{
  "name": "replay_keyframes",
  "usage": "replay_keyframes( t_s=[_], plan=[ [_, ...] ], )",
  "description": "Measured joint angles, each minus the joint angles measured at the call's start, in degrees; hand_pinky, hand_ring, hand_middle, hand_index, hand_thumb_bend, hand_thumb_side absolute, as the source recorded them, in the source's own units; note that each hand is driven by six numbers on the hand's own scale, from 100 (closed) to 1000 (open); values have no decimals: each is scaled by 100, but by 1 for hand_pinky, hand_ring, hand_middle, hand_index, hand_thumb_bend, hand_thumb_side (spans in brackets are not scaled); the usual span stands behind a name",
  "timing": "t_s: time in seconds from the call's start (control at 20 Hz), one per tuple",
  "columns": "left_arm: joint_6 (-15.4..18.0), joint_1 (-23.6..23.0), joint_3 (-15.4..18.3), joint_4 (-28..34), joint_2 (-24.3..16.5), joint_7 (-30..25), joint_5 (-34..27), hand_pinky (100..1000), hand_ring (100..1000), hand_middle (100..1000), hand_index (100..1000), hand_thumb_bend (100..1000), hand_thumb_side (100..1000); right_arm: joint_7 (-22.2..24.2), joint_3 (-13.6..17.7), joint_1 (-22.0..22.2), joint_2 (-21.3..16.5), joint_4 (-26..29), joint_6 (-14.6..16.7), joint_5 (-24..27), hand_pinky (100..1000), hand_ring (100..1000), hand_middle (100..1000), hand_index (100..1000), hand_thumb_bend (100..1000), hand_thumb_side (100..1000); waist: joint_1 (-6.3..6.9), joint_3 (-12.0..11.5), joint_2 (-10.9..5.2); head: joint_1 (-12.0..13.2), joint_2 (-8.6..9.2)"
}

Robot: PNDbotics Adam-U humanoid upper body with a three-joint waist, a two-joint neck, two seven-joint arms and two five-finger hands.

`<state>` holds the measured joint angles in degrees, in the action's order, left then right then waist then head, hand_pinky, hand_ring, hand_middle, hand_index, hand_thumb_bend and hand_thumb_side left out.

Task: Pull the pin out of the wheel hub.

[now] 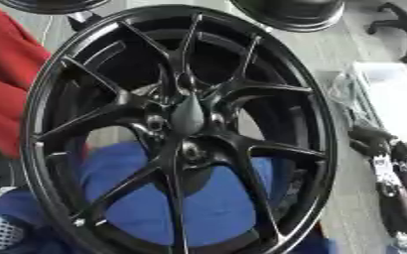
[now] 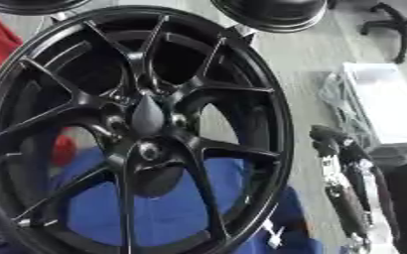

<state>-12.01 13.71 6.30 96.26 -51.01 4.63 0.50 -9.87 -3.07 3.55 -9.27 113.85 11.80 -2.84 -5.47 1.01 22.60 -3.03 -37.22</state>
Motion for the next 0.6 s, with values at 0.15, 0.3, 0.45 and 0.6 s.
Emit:
replay_keyframes(
  t_s=[0.15, 0.3, 0.45, 0.6],
  plan=[
    [66, -62, 125, -56, 248, -268, 212, 701, 867, 744, 766, 695, 559, 10, 6, 0, 30, 0, -23, 22, 853, 828, 763, 747, 100, 690, -10, 0, 0, -8, 4],
    [62, -68, 246, 2, 423, -155, 203, 659, 825, 685, 706, 631, 562, 12, 17, 0, 48, 0, -29, 32, 853, 828, 763, 747, 100, 688, -15, 0, 0, -14, 4],
    [155, -67, 305, 320, 542, 263, -101, 630, 807, 658, 675, 593, 553, 16, 21, 0, 49, 0, -26, 35, 852, 828, 763, 747, 100, 681, -14, 1, 0, -15, 4],
    [376, -60, 310, 857, 692, 800, -665, 614, 779, 614, 684, 492, 598, 25, 21, 0, 48, 0, 11, 35, 854, 827, 762, 747, 100, 667, -12, 8, 0, -18, 8]
  ],
)
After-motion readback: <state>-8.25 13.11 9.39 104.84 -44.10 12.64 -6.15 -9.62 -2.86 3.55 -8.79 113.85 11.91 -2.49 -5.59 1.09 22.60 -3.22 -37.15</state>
